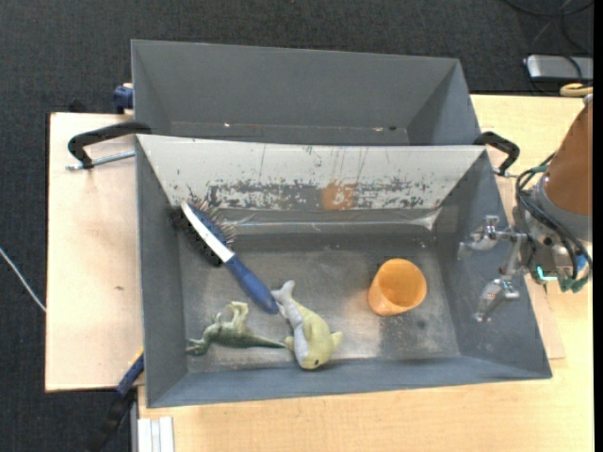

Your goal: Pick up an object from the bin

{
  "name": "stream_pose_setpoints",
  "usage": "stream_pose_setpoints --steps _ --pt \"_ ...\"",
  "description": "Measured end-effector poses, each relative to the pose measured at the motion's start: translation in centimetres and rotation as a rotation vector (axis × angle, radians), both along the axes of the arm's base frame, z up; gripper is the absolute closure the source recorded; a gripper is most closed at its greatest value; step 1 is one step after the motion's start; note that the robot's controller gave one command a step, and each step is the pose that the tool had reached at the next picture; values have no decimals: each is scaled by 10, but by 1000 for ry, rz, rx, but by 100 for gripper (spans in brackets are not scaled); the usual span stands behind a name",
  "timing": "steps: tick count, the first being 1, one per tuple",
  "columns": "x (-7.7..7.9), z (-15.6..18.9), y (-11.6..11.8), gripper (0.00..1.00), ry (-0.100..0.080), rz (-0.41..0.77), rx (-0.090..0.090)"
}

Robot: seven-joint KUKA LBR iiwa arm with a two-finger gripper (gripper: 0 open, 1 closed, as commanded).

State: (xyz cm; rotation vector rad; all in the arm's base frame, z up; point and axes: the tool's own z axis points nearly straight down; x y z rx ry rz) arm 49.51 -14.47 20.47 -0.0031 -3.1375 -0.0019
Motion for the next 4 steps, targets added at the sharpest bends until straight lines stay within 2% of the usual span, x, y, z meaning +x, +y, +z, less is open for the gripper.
stream_pose_setpoints --steps 1,2,3,4 --pt "26 -105 60 0 2 -130 1" --pt "50 -133 88 0 -11 2 -2" --pt "51 -131 136 0 -11 -109 -2" --pt "31 -131 219 0 -14 -89 -1"
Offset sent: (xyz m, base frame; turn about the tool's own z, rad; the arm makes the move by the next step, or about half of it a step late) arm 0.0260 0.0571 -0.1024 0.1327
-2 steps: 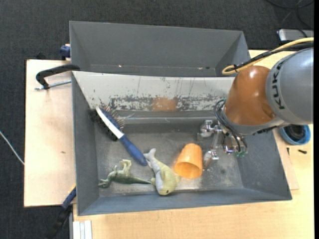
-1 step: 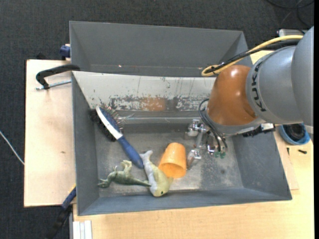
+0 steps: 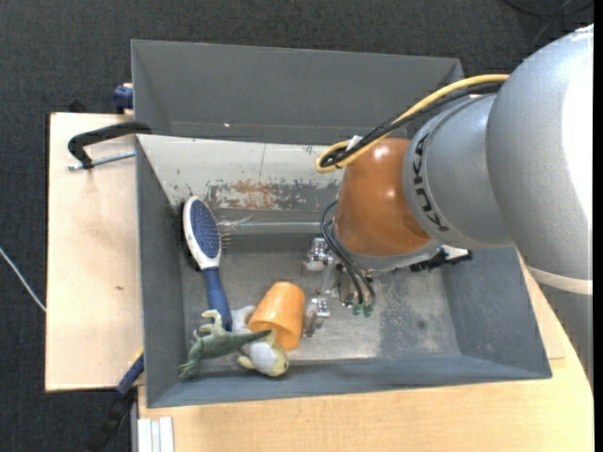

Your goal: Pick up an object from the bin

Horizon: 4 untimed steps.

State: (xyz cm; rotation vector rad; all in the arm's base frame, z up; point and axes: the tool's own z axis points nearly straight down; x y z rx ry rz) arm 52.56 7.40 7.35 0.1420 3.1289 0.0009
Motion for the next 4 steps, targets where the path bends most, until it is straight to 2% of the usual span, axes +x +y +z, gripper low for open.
stream_pose_setpoints --steps 1,2,3,4 --pt "0 42 4 0 1 236 0" --pt "-7 -2 34 0 7 495 -3" --pt "-6 0 34 100 3 496 -4" --pt "13 138 15 100 -4 845 -6"
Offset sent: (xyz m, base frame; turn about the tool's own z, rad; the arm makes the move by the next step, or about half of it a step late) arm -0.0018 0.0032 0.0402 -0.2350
